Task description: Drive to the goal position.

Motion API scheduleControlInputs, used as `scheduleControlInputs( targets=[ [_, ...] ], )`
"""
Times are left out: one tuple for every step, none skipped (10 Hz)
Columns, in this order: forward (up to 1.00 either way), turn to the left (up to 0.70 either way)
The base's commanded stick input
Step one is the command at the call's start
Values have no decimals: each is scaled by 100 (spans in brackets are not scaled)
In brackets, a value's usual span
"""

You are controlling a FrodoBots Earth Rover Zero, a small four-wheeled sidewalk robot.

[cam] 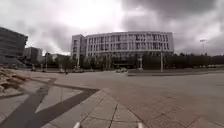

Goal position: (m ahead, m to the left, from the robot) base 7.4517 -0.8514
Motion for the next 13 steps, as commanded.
scheduleControlInputs(
  targets=[
    [50,1],
    [50,1],
    [50,1],
    [50,1],
    [50,1],
    [50,1],
    [50,1],
    [50,1],
    [50,1],
    [50,1],
    [50,1],
    [50,1],
    [50,1]
  ],
)
